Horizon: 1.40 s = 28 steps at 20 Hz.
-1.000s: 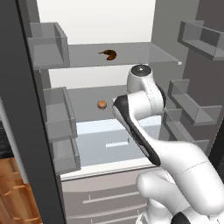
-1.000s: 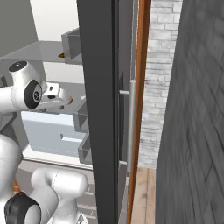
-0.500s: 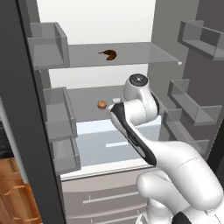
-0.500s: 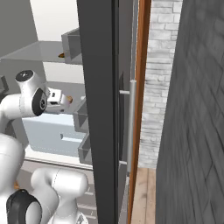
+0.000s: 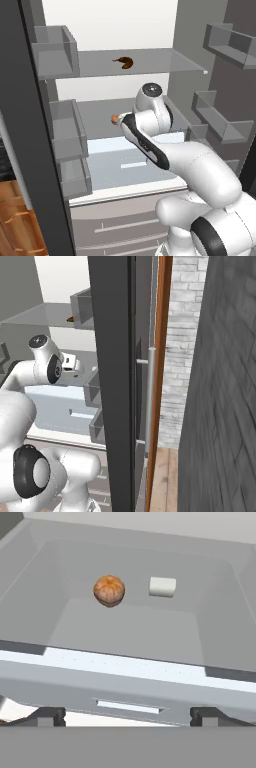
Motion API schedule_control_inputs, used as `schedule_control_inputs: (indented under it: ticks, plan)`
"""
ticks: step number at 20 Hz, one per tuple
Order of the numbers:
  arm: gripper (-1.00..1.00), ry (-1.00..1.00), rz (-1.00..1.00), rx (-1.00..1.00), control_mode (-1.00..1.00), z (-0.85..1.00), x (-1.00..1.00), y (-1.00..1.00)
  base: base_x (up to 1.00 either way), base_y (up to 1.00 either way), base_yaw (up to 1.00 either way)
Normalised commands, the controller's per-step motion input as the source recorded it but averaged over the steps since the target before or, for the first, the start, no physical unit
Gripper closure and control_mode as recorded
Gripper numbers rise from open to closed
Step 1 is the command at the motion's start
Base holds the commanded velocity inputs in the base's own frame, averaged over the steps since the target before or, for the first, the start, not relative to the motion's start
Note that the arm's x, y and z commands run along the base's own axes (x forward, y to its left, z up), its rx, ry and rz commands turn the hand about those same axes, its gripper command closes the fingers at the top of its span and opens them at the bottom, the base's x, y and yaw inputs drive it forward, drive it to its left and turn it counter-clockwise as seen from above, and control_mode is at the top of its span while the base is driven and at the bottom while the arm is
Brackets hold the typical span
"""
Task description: Pick up the tangerine and banana from the fridge and place one fruit on each plate on the dining counter.
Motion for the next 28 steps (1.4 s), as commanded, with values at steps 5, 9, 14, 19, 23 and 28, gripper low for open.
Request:
schedule_control_inputs:
  ticks: [5,9,14,19,23,28]
  plan:
    - [-1.0,0.01,-0.01,0.01,-1.0,0.0,0.34,0.23,0.0,0.0,0.0]
    - [-1.0,0.07,0.0,0.03,-1.0,-0.01,0.26,0.18,0.0,0.0,0.0]
    - [-1.0,0.03,0.0,0.02,-1.0,-0.08,0.17,0.09,0.0,0.0,0.0]
    - [-1.0,0.0,-0.08,0.0,-1.0,-0.23,0.1,0.0,0.0,0.0,0.0]
    - [-1.0,0.0,-0.08,0.0,-1.0,-0.25,0.13,0.0,0.0,0.0,0.0]
    - [-1.0,0.0,-0.04,0.03,-1.0,-0.17,0.28,0.0,0.0,0.0,0.0]
